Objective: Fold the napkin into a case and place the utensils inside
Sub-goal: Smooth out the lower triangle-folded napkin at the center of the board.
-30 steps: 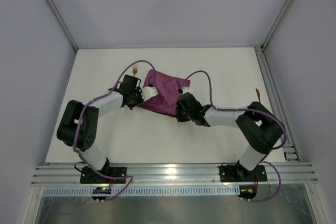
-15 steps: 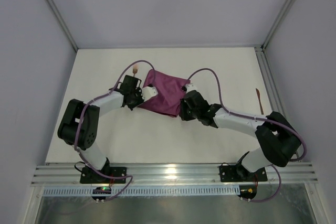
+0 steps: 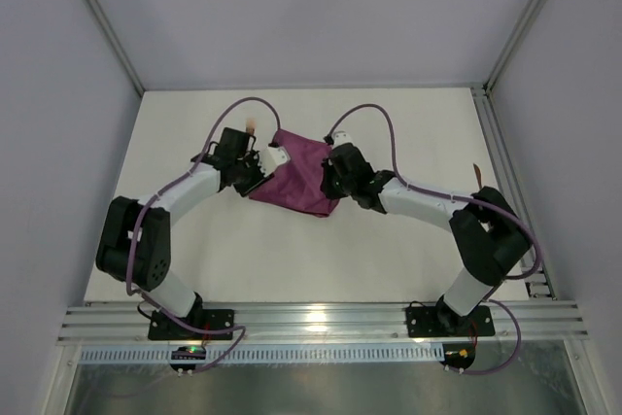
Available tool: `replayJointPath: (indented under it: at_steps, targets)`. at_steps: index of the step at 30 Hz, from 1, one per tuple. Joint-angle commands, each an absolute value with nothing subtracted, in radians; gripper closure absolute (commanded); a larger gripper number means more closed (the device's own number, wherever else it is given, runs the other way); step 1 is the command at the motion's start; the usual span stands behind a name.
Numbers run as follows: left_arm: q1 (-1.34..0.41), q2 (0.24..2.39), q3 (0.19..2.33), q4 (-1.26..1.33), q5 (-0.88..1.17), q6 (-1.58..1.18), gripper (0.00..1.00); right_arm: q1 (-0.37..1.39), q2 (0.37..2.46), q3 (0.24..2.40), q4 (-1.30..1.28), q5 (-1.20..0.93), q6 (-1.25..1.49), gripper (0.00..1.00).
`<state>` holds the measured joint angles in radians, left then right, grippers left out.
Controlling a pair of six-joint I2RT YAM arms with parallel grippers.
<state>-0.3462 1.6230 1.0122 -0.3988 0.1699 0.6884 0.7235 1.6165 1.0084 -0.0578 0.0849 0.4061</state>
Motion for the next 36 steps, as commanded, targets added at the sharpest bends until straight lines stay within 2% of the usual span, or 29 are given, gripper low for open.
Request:
replayJointPath:
  at_steps: [1, 16, 23, 31, 36]
  targets:
    - [-0.324, 1.552, 1.09, -0.468, 0.277, 0.612, 0.64, 0.716, 1.693, 1.042, -0.023, 0.058, 0.436, 0.97]
    - [-0.319, 1.825, 1.074, -0.319, 0.089, 0.477, 0.67, 0.698, 1.775, 0.884, 0.071, 0.077, 0.532, 0.97]
    - [-0.319, 1.787, 1.032, -0.328, 0.123, 0.486, 0.68, 0.658, 1.707, 0.818, 0.046, 0.109, 0.508, 0.97]
    - [-0.319, 1.741, 1.034, -0.345, 0.158, 0.462, 0.67, 0.707, 1.591, 0.968, -0.06, 0.146, 0.385, 0.97]
    - [-0.318, 1.741, 1.037, -0.35, 0.166, 0.445, 0.67, 0.742, 1.63, 0.991, -0.008, 0.083, 0.411, 0.97]
